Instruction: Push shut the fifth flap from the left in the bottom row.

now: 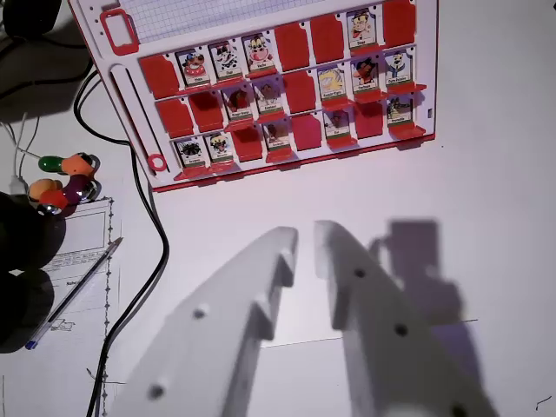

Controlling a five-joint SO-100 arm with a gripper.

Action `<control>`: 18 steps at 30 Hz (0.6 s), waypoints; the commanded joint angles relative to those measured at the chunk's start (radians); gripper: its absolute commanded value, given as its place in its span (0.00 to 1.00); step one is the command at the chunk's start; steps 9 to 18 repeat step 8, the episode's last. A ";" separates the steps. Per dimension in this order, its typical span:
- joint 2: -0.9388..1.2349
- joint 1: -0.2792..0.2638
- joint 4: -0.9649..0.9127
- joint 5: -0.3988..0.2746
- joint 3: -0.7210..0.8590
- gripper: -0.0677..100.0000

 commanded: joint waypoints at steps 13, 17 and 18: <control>0.091 -0.002 -0.037 0.008 0.017 0.02; 0.091 -0.002 -0.037 0.008 0.017 0.02; 0.091 -0.002 -0.037 0.008 0.017 0.02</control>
